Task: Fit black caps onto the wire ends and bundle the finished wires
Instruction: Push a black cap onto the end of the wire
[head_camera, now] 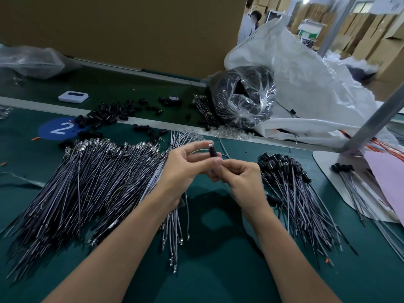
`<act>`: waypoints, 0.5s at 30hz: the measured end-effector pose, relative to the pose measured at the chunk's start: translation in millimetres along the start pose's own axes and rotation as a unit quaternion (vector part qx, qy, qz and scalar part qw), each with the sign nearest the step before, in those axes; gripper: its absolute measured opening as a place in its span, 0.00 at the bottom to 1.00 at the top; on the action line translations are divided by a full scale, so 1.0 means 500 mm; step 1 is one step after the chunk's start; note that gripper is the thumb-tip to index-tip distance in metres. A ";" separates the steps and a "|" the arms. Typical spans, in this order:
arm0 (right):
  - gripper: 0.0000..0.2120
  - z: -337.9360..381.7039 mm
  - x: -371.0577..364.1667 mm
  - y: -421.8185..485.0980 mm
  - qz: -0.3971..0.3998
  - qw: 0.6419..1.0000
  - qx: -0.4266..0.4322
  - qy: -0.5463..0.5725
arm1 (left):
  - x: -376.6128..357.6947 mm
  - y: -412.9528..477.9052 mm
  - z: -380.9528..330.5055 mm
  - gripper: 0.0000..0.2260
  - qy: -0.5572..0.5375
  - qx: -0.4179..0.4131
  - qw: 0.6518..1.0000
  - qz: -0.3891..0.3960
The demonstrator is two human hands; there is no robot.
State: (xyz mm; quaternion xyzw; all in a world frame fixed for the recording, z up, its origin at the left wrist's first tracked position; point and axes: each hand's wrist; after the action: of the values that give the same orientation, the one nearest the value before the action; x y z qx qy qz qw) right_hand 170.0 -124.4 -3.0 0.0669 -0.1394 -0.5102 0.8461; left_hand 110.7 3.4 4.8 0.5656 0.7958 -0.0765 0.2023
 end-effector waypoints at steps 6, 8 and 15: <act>0.09 -0.004 -0.001 0.001 -0.005 1.000 0.006 -0.005 | -0.003 -0.001 0.005 0.12 0.011 -0.037 0.999 -0.020; 0.09 -0.006 -0.003 0.000 -0.003 1.000 0.008 -0.010 | -0.006 -0.001 0.002 0.14 0.004 -0.051 0.998 -0.032; 0.09 -0.007 -0.012 -0.005 0.002 0.998 0.033 -0.048 | -0.010 -0.003 0.001 0.10 -0.005 -0.093 0.994 -0.048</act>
State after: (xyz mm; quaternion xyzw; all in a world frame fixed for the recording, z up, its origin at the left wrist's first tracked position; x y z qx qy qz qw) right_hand 166.2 -120.2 -7.9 0.0699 -0.1971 -0.5061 0.8367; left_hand 110.7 -1.7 6.0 0.5053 0.8246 -0.0140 0.2541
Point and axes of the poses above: each hand's wrist, its own y-axis towards the middle knuckle, its own x-axis out of the back of the hand, z = x × y, and after that the axes turned 6 degrees about -y, right-handed
